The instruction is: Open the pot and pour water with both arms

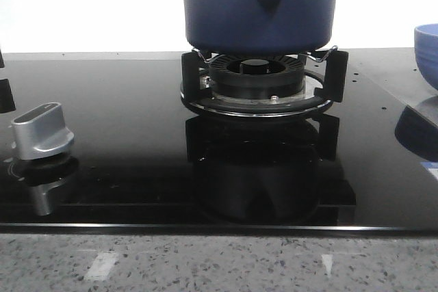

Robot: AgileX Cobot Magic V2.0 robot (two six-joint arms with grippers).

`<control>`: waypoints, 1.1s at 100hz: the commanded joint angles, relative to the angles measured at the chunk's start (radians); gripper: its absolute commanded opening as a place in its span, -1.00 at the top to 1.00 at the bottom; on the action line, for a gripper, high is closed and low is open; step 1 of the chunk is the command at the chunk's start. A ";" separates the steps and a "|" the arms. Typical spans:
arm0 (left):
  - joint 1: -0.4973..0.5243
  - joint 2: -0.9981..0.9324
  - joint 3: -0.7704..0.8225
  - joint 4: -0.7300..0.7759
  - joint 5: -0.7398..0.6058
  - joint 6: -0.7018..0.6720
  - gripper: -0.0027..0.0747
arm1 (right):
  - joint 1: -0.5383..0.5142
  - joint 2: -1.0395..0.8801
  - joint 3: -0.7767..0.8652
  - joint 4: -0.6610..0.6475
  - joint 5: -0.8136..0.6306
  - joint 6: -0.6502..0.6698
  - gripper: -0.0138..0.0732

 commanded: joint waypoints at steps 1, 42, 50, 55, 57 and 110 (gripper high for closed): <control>-0.008 0.010 -0.024 -0.029 0.004 0.000 0.98 | 0.001 0.008 -0.026 0.028 -0.052 -0.009 0.79; -0.008 0.010 -0.024 -0.029 0.004 0.000 0.98 | 0.001 0.008 -0.026 0.028 -0.052 -0.009 0.79; -0.008 0.010 -0.024 -0.029 0.004 0.000 0.98 | 0.001 0.008 -0.026 0.028 -0.052 -0.009 0.79; -0.008 0.010 -0.024 -0.029 0.004 0.000 0.98 | 0.001 0.008 -0.026 0.028 -0.052 -0.009 0.79; -0.008 0.010 -0.024 -0.027 0.004 0.000 0.98 | 0.001 0.008 -0.026 0.028 -0.052 -0.009 0.79; 0.046 0.011 0.088 1.593 -0.177 -1.624 0.98 | 0.001 0.008 -0.026 0.028 -0.052 -0.009 0.79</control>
